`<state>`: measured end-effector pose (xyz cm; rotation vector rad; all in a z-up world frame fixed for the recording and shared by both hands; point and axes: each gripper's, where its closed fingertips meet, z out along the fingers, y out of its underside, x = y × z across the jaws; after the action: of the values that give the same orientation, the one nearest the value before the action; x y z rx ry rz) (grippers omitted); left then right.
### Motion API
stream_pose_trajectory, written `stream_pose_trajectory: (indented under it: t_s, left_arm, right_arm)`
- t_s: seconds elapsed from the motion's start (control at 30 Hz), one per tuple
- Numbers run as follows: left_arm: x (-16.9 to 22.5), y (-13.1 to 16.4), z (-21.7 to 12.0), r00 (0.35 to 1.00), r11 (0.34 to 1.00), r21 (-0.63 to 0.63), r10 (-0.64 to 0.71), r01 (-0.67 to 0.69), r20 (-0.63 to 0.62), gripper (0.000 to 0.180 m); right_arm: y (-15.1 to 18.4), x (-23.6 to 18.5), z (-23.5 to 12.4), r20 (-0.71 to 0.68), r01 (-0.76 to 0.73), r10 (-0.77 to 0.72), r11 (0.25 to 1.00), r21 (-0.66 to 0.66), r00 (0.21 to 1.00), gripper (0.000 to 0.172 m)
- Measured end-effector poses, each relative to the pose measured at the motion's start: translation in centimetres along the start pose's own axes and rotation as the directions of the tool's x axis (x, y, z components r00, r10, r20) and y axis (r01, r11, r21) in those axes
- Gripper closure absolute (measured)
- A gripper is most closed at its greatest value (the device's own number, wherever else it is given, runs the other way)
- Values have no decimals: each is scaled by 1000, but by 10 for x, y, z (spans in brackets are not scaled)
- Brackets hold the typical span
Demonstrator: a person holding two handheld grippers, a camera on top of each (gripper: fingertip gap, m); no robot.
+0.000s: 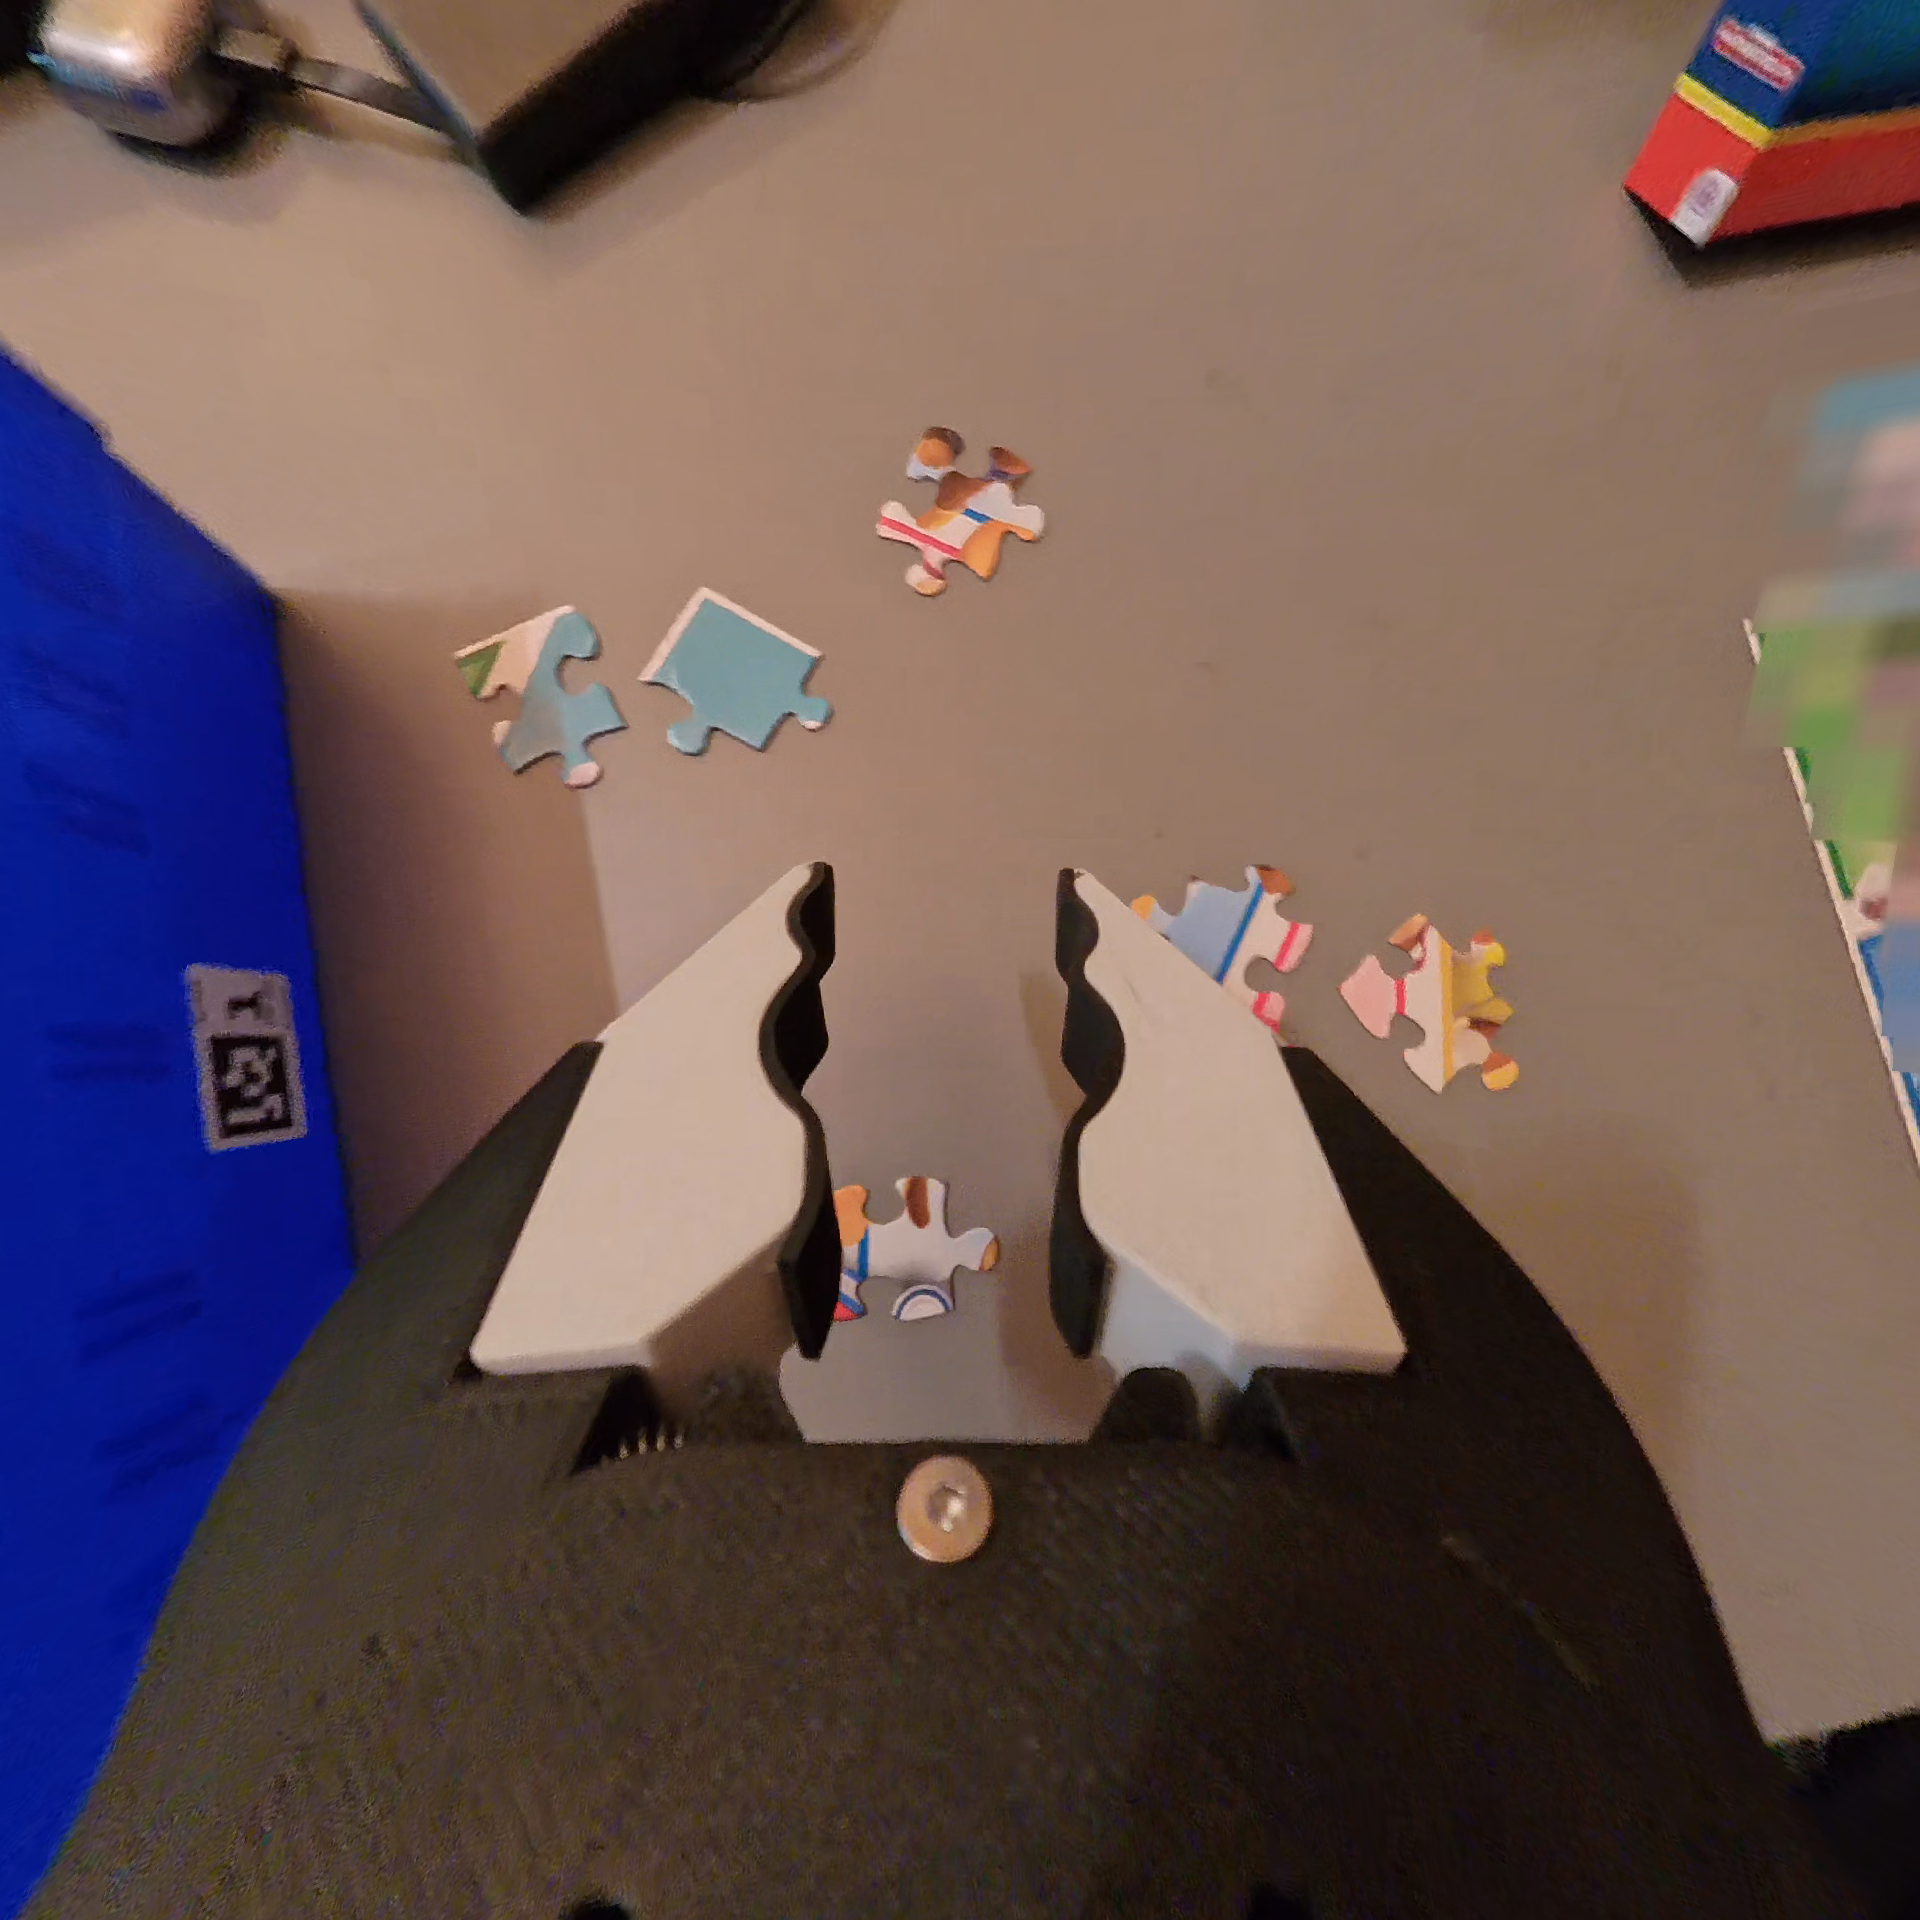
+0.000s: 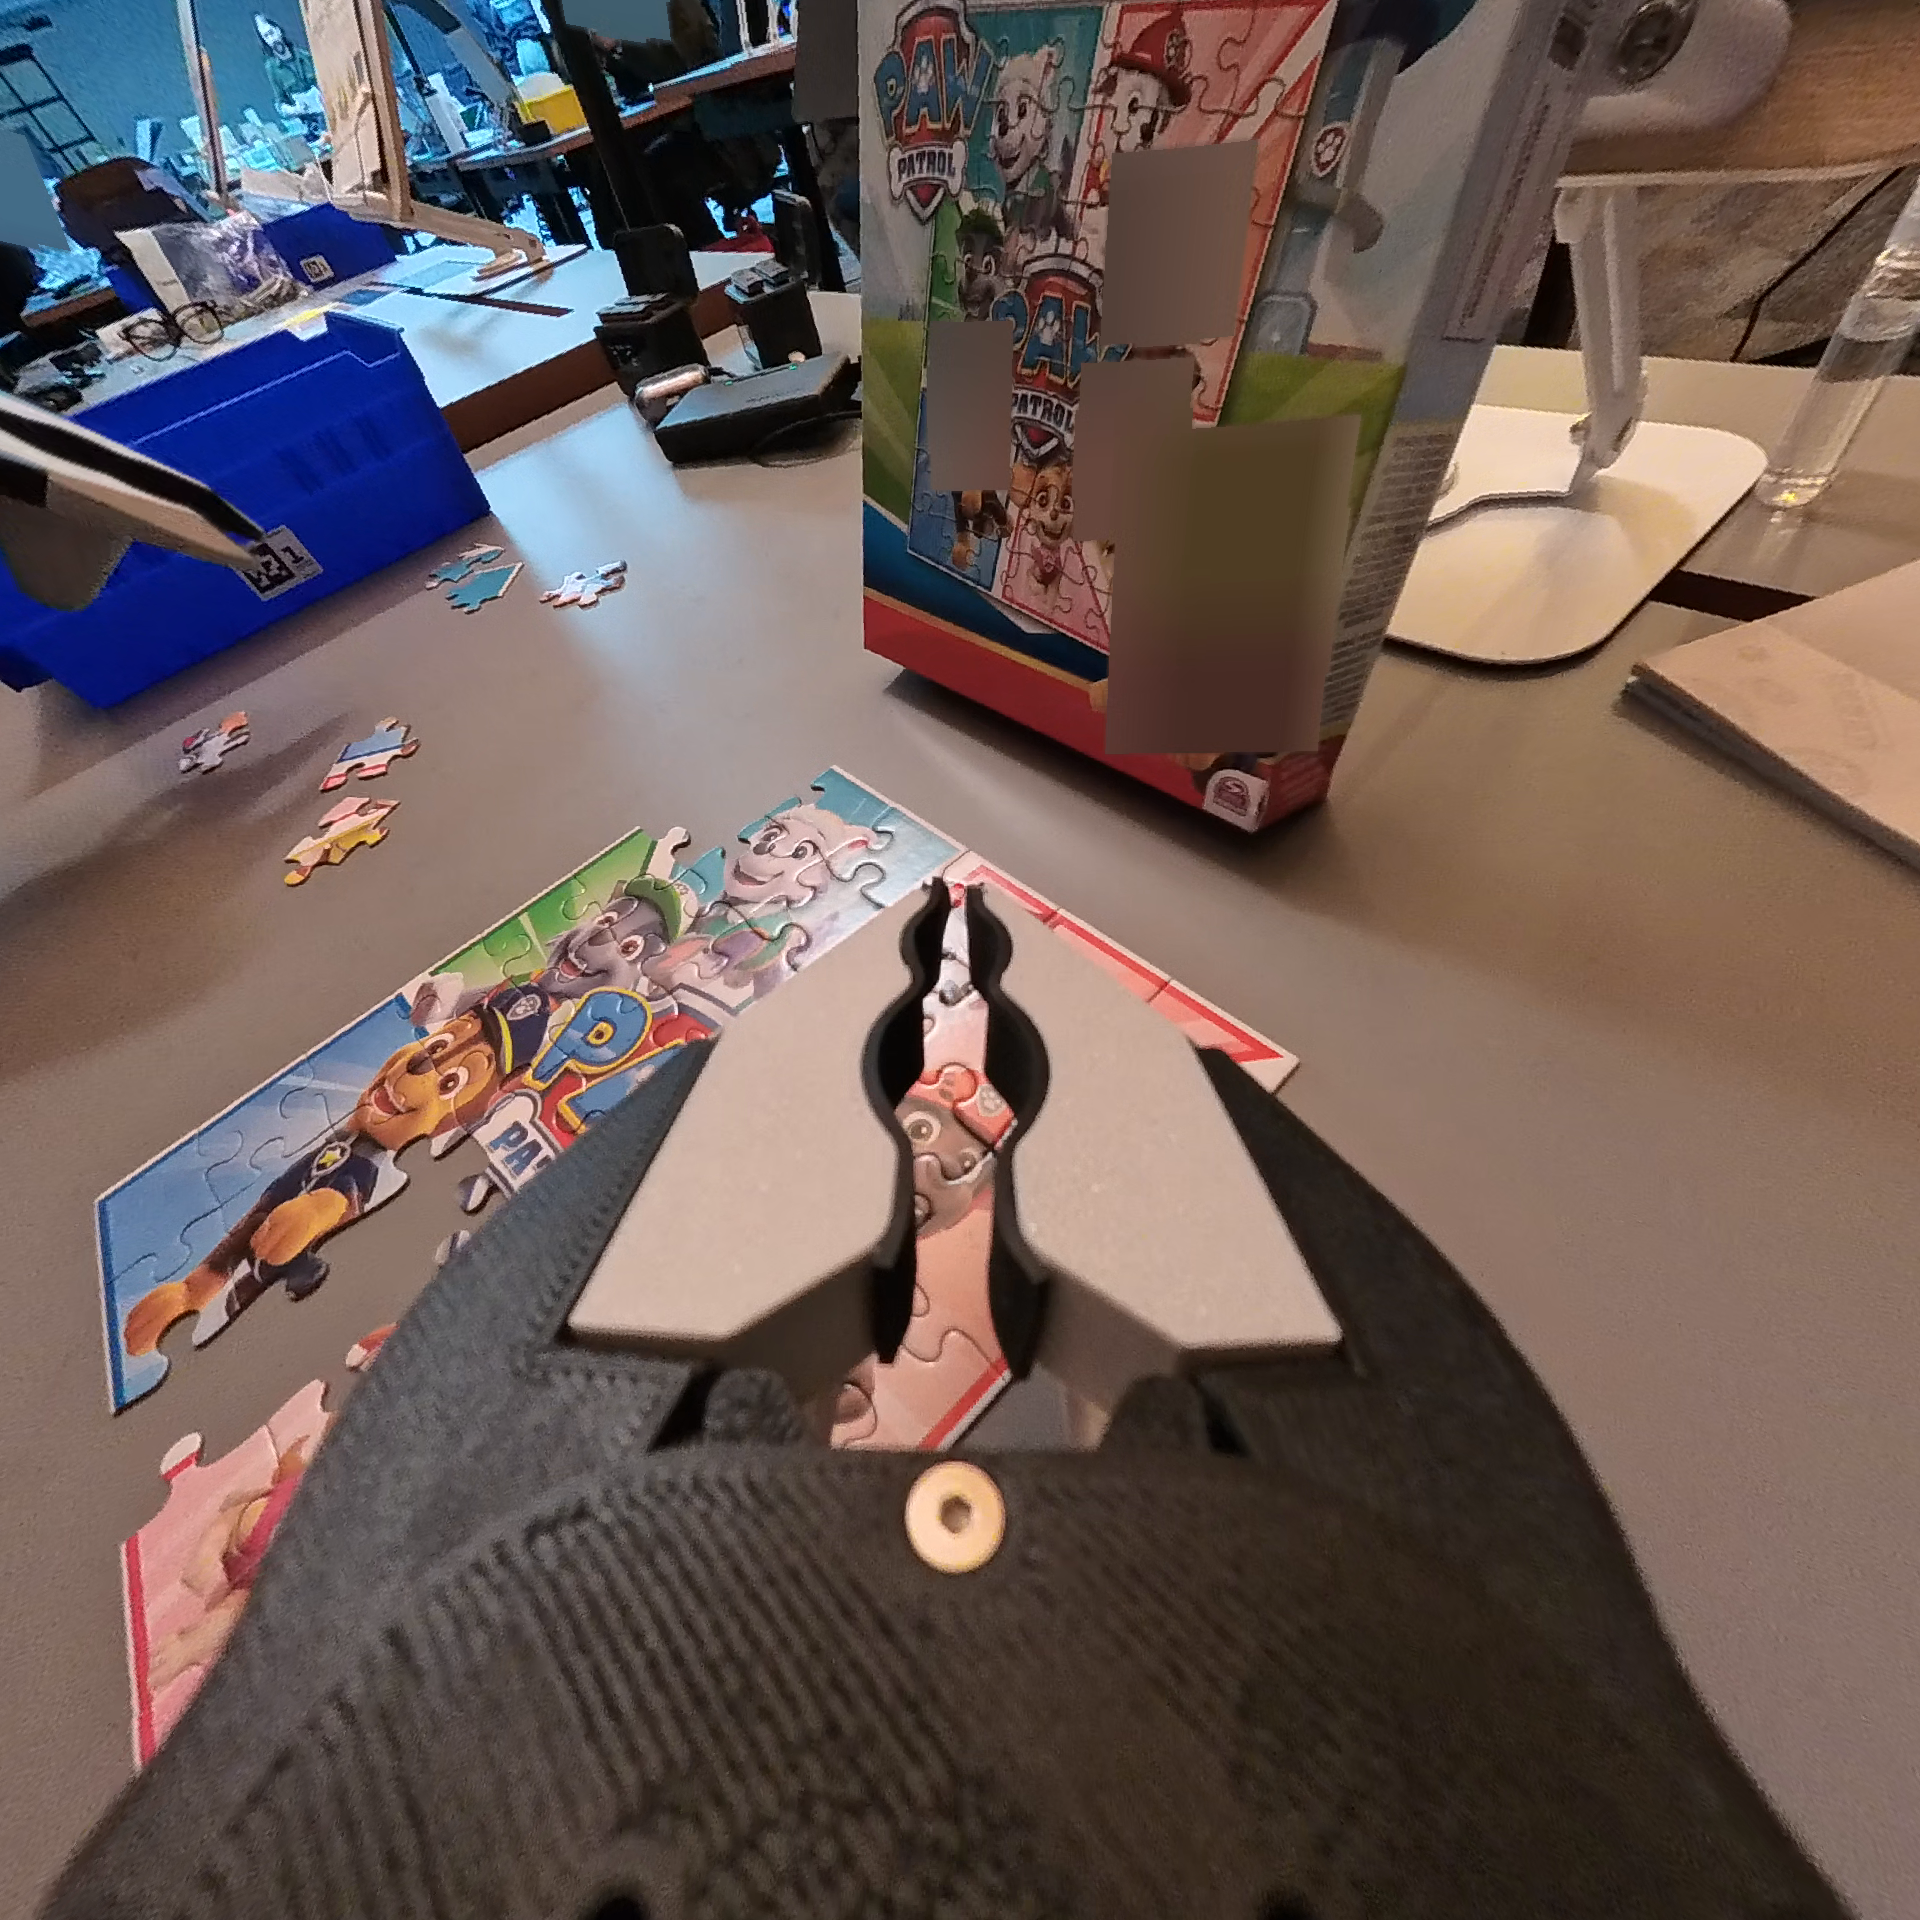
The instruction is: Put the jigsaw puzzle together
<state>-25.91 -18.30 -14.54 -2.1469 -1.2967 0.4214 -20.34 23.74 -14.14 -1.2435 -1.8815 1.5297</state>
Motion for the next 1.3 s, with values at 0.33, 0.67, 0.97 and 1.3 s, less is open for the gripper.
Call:
stream_pose_trajectory:
  t_s: [0.33,0.67,0.97,1.3]
  left_arm:
    - [60,52,34,948,926,-261,211,-272,-239,132]
    - [64,51,47,954,916,-295,215,-271,-208,138]
    - [74,52,45,932,897,-286,275,-337,-236,163]
    - [75,44,35,927,913,-232,277,-336,-252,165]
  right_arm:
    - [1,-1,1,3,6,-6,1000,-7,1000,169]
    - [-3,-2,-2,2,15,-15,1000,4,1000,169]
    - [-5,-4,-3,1,26,-26,1000,7,1000,169]
    - [-6,-4,-3,3,26,-26,1000,10,1000,169]
